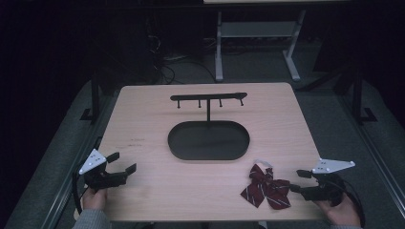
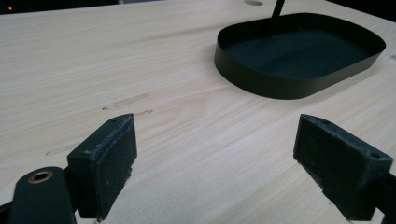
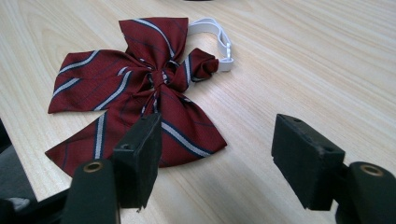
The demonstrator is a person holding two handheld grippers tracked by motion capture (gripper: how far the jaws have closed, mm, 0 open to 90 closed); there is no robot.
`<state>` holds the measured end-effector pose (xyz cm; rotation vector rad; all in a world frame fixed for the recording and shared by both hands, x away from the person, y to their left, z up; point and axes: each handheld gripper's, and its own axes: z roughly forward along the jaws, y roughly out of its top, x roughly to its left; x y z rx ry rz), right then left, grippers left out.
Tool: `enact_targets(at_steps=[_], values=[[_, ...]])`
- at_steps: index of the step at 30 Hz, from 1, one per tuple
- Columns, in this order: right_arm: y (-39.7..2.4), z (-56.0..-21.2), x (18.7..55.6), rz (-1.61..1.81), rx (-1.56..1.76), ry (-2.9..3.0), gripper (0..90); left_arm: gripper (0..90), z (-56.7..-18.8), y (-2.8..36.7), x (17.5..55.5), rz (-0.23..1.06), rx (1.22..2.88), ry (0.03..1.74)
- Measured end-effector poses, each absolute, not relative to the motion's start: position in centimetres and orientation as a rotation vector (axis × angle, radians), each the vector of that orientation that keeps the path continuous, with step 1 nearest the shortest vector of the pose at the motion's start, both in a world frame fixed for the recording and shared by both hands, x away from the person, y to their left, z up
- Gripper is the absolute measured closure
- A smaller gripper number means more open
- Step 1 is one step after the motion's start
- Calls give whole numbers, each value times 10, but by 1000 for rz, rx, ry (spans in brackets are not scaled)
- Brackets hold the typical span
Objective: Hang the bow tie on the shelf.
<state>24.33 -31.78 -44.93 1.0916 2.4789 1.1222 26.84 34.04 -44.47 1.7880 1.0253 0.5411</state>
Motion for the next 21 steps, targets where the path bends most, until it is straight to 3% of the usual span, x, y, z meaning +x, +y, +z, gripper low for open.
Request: enact_targets(at_steps=[21], values=[[-303,-435,256,1123,1016,2514,319,128,-447,337,270,553,1825,1023]])
